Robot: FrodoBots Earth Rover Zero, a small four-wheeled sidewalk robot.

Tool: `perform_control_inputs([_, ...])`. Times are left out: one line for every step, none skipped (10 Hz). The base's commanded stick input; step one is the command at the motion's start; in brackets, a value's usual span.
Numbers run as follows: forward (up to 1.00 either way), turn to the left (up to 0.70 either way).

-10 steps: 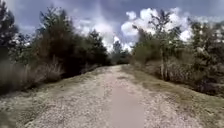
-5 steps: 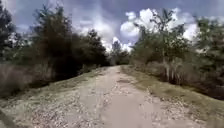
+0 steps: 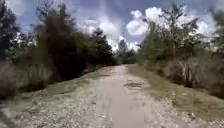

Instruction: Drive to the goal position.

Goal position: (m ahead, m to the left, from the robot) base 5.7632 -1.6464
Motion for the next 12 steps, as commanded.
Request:
perform_control_inputs([0.85, 0.0])
perform_control_inputs([0.85, 0.0])
perform_control_inputs([0.85, 0.0])
perform_control_inputs([0.85, 0.0])
perform_control_inputs([0.85, 0.0])
perform_control_inputs([0.85, 0.0])
perform_control_inputs([0.85, 0.0])
perform_control_inputs([0.85, 0.0])
perform_control_inputs([0.85, 0.0])
perform_control_inputs([0.85, 0.0])
perform_control_inputs([0.85, 0.0])
perform_control_inputs([0.85, 0.0])
